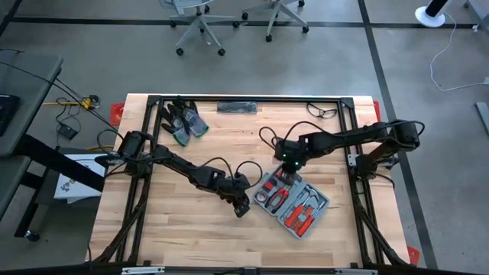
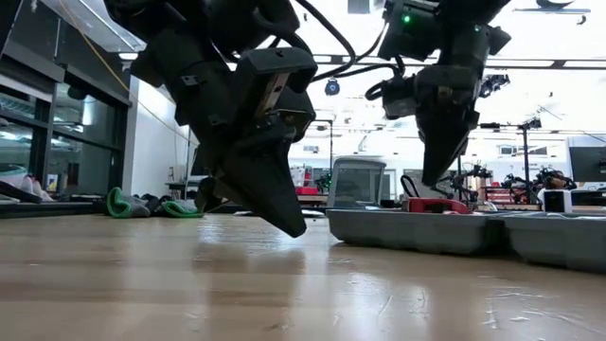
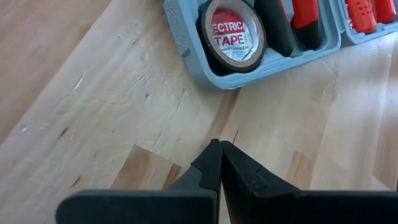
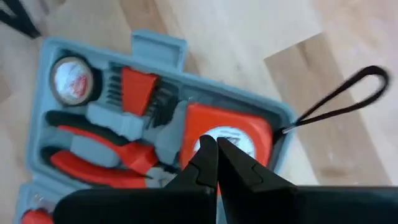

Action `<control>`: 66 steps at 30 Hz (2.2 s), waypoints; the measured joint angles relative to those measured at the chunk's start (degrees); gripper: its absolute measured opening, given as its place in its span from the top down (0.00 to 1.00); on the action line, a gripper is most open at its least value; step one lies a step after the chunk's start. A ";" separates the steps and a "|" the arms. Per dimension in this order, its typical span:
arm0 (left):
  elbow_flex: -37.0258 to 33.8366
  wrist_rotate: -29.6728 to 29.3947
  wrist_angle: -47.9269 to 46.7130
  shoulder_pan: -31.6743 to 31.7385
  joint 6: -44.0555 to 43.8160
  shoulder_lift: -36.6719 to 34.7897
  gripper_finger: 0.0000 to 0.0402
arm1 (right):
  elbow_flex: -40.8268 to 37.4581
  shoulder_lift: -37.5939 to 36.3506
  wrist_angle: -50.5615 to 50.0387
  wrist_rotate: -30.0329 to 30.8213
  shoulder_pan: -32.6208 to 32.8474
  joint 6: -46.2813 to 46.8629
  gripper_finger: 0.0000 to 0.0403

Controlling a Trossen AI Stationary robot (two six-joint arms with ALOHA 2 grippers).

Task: Prefit tool cases
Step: Put the tape measure into the gray prefit tool case

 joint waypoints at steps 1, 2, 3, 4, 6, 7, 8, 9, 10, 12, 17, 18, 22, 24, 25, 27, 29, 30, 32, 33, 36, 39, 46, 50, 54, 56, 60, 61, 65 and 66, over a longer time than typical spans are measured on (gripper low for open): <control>0.00 -0.01 0.00 -0.03 -0.01 0.01 1.00 | 0.00 0.00 0.00 -0.66 0.00 0.02 1.00; 0.00 -0.04 0.00 -0.03 -0.03 0.01 1.00 | 0.00 0.00 -0.10 -1.15 0.00 -0.05 1.00; 0.00 -0.04 0.00 -0.03 -0.03 0.02 1.00 | 0.00 0.15 -0.15 -1.53 0.04 -0.22 1.00; 0.00 -0.04 0.00 -0.03 -0.03 0.03 1.00 | 0.00 0.42 -0.11 -1.63 0.07 -0.35 1.00; 0.00 -0.04 0.00 -0.04 -0.03 0.06 1.00 | 0.00 1.38 -0.13 -1.77 0.05 -0.52 1.00; 0.00 -0.05 0.00 -0.03 -0.03 0.06 1.00 | 0.00 1.92 -0.12 -1.76 0.04 -0.63 1.00; 0.00 -0.07 0.00 -0.03 -0.03 0.06 1.00 | 0.00 2.56 -0.10 -1.75 0.04 -0.78 1.00; 0.00 -0.07 0.00 -0.03 -0.06 0.06 1.00 | 0.00 3.24 -0.09 -1.77 0.04 -1.02 1.00; 0.00 -0.08 0.02 -0.05 -0.06 0.06 1.00 | 0.01 4.02 -0.06 -1.80 0.04 -1.32 1.00; 0.00 -0.07 0.00 -0.06 -0.06 0.06 1.00 | 0.22 5.17 0.28 -2.24 0.02 -1.86 1.00; 0.00 -0.02 0.00 -0.08 -0.06 0.08 1.00 | 0.33 6.57 1.92 -1.26 -0.29 -1.56 1.00; 0.00 -0.02 0.00 -0.08 -0.06 0.08 1.00 | 0.26 6.59 2.45 -0.81 -0.32 -1.31 1.00; 0.00 -0.09 0.00 -0.08 -0.06 0.10 1.00 | 0.22 6.88 2.95 0.83 -0.94 -0.79 1.00; 0.00 -0.09 0.01 -0.08 -0.03 0.12 1.00 | 0.24 7.10 2.91 1.67 -1.08 -0.50 1.00; 0.00 -0.09 0.00 -0.08 -0.03 0.12 1.00 | 0.24 7.41 2.92 1.72 -1.11 -0.52 1.00; 0.00 -0.09 0.04 -0.08 -0.06 0.12 1.00 | 0.24 7.94 2.91 1.72 -1.11 -0.57 1.00; 0.00 -0.09 0.04 -0.08 -0.06 0.12 1.00 | 0.35 8.72 2.89 1.68 -1.08 -0.64 1.00; 0.00 -0.09 0.02 -0.08 -0.06 0.12 1.00 | 0.38 9.11 2.88 1.53 -1.09 -0.91 1.00; 0.00 -0.09 0.03 -0.08 -0.06 0.12 1.00 | 0.48 9.75 3.43 1.18 -0.76 -1.36 1.00; 0.00 -0.09 0.02 -0.08 -0.04 0.12 1.00 | 0.50 9.99 3.86 1.18 -0.66 -1.41 1.00; 0.00 -0.16 0.03 -0.08 -0.03 0.12 1.00 | 0.50 10.23 4.35 1.06 -0.63 -1.44 1.00; 0.00 -0.17 0.29 -0.08 -0.03 0.12 1.00 | 0.50 10.23 4.20 0.93 -0.63 -1.46 1.00; 0.02 1.20 8.99 0.94 -0.03 0.14 1.00 | 0.50 10.23 4.08 0.58 -0.63 -1.34 1.00; 0.11 -0.55 14.31 2.82 -0.77 0.12 1.00 | 0.50 10.25 4.22 0.15 -0.64 -1.29 1.00; 0.09 -3.26 13.57 5.67 0.36 0.14 1.00 | 0.50 10.25 4.24 -0.02 -0.66 -1.29 1.00; 0.09 -3.23 13.71 7.38 1.71 0.21 1.00 | 0.50 10.25 4.26 -0.05 -0.66 -1.29 1.00; 0.07 -2.12 14.01 10.79 2.45 1.28 1.00 | 0.50 10.27 4.26 -0.15 -0.66 -1.34 1.00; 0.09 -1.02 14.98 11.71 2.60 1.87 1.00 | 0.50 10.27 4.27 -0.19 -0.66 -1.36 1.00; 1.85 7.65 18.61 14.09 3.01 5.53 1.00 | 0.50 10.27 4.31 -0.31 -0.74 -1.38 1.00; 3.12 8.88 18.00 14.26 3.25 6.47 1.00 | 0.50 10.27 4.31 -0.32 -0.74 -1.33 1.00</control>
